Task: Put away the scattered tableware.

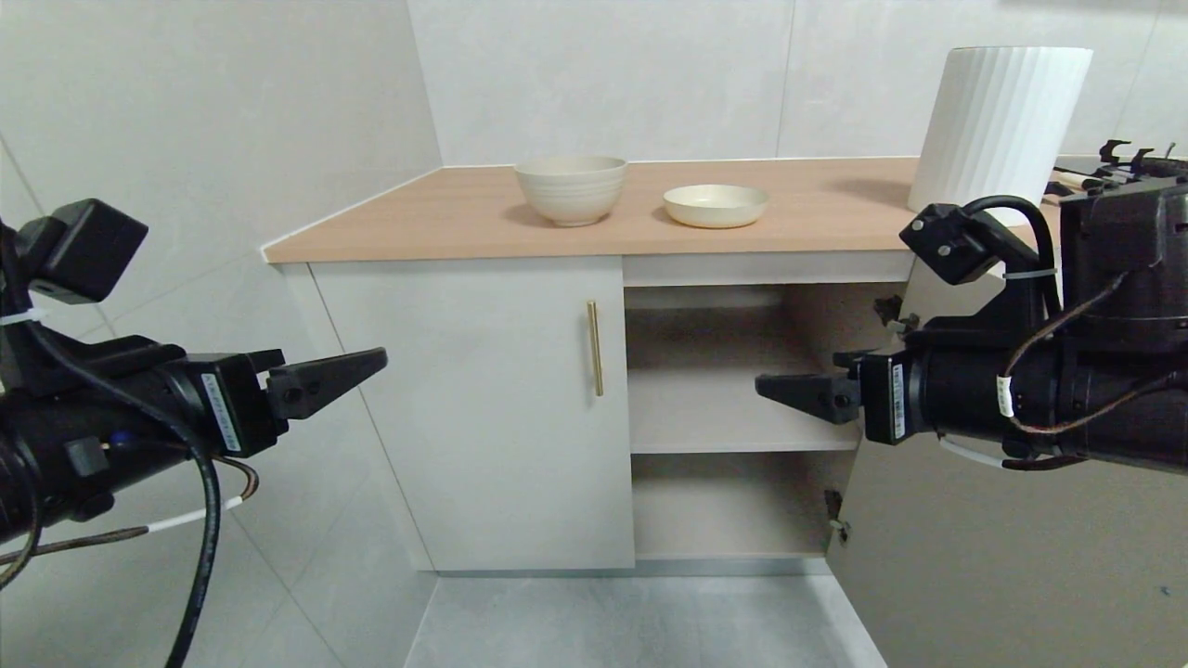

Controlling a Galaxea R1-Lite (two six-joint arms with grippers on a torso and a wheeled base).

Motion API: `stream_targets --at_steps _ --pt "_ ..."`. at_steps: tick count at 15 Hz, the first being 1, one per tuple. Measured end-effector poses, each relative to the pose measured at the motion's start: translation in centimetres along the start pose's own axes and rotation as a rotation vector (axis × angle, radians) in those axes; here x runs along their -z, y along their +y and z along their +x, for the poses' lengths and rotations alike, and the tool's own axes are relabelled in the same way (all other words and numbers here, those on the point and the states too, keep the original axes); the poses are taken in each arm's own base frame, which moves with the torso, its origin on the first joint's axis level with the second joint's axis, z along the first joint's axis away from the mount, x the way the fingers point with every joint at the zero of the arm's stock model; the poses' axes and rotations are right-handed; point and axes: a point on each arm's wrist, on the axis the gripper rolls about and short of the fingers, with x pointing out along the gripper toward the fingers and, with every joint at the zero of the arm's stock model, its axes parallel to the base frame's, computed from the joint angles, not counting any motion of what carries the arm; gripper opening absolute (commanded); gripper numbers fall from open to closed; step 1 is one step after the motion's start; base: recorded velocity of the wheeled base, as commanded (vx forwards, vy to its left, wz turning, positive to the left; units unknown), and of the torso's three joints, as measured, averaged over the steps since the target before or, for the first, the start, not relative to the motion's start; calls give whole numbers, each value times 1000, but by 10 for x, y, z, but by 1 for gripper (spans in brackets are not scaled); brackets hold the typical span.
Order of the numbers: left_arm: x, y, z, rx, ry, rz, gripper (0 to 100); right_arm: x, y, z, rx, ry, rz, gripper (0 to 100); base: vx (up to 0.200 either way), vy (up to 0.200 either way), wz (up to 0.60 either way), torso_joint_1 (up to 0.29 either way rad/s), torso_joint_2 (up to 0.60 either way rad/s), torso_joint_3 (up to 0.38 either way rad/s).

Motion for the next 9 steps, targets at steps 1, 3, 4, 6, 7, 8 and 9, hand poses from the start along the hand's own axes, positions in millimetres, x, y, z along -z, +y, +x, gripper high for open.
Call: stream_targets --at_steps 1,3,4,6,7,8,9 --pt "-1 0 0 -1 -3 0 100 0 0 0 0 1 0 100 200 0 0 -2 7 2" --pt "-2 2 -1 -10 -9 -4 100 1 0 0 -4 2 0 100 200 0 0 2 5 7" --pt "-2 3 -1 -15 -10 -5 100 1 0 0 -2 3 0 100 200 0 0 2 7 2" --pt "-4 4 -1 -20 -13 -8 100 1 0 0 -1 5 0 100 200 0 0 2 -12 2" --pt "-4 5 0 -22 -12 -9 100 1 0 0 -3 6 0 100 0 0 0 0 0 0" --pt "-4 5 0 -23 -12 -9 100 2 0 0 -3 10 1 100 0 0 0 0 0 0" --pt "-4 5 0 -24 -13 -10 100 3 0 0 -2 20 2 100 0 0 0 0 0 0"
